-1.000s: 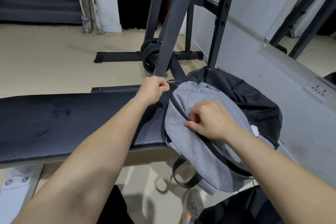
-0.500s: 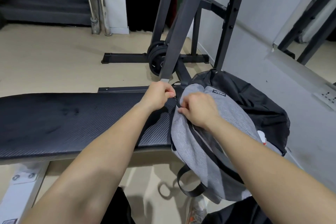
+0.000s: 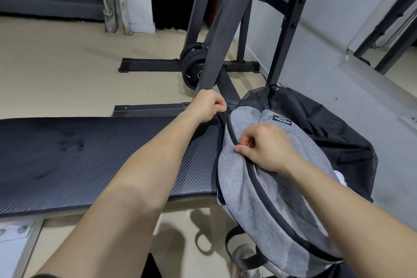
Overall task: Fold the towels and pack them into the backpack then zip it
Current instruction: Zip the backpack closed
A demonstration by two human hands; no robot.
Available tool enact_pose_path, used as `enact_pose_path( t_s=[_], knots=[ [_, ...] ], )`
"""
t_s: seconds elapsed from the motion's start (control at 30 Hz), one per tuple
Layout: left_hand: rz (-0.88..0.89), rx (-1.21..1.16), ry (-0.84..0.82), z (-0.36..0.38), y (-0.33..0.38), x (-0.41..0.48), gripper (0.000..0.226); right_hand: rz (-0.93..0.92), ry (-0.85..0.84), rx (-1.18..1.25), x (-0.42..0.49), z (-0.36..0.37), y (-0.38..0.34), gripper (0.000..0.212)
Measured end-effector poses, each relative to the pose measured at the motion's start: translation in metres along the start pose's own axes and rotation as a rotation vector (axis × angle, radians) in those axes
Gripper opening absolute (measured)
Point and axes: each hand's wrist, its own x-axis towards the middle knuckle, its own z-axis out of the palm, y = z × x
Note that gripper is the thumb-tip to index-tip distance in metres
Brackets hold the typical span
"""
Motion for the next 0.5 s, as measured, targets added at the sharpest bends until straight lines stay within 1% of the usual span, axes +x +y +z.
enact_pose_path(
  t_s=[0.23,0.37,0.5],
  knots=[
    [-0.011,0.049,-0.029,0.015,-0.007,0.033,0.036,0.016,-0.055,-0.009,0.010,0.003,0.005,0.029],
    [-0.023,0.015,0.007,0.021,-0.006,0.029,0.020,0.034,-0.092,-0.017,0.011,-0.002,0.000,0.030],
    [-0.054,-0.051,0.032,0.018,-0.009,0.018,0.013,0.040,-0.091,0.033,0.016,-0.003,-0.012,0.033]
  ],
)
